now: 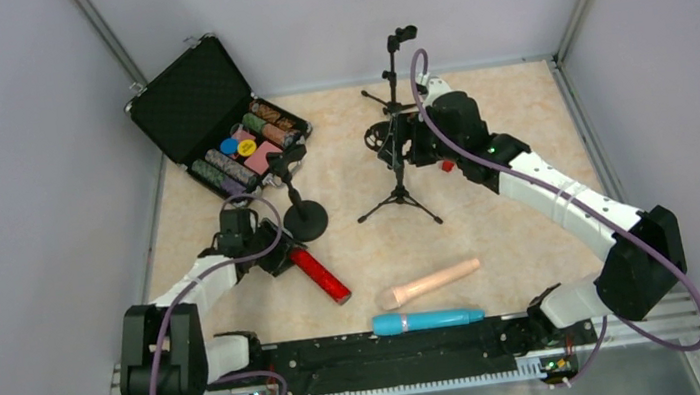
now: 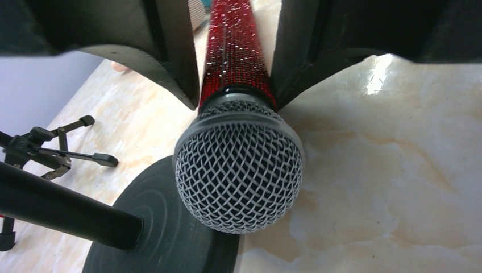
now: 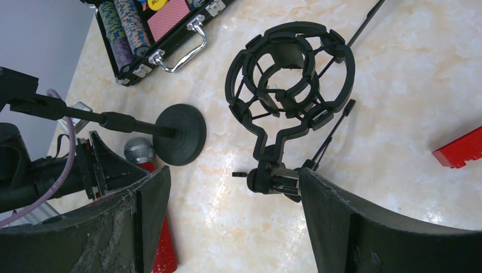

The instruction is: Attach the microphones to the stand

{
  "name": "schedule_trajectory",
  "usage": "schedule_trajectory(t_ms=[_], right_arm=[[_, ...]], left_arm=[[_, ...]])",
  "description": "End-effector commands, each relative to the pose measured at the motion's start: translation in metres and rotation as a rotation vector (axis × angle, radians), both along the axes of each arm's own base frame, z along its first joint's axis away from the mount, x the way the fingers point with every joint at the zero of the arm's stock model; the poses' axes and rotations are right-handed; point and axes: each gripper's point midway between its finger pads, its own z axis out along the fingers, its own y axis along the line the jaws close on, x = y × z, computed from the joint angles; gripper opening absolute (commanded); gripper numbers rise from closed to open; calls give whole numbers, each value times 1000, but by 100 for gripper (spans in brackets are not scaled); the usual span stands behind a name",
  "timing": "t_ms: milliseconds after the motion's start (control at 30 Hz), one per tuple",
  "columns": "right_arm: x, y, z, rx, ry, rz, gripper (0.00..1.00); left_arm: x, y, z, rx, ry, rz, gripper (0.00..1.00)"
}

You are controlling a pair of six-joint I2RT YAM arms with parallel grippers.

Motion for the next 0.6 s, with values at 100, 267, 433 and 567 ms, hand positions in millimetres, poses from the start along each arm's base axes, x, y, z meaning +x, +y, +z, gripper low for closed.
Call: schedule_trajectory(t_ms=[100,267,433,567], right_arm=[[7,0,18,35,-53,-15,82],[6,-1,15,31,-49,-16,82],[6,-2,14,28,-49,-17,82],[5,-2,16,27,-54,-15,82]], left_arm=[[4,2,-17,56,30,-23,38],[3,2,-21,65,34,-31,16],[4,3,-16,70,13,-34,1],[8,5,-6,80,-26,-31,0]])
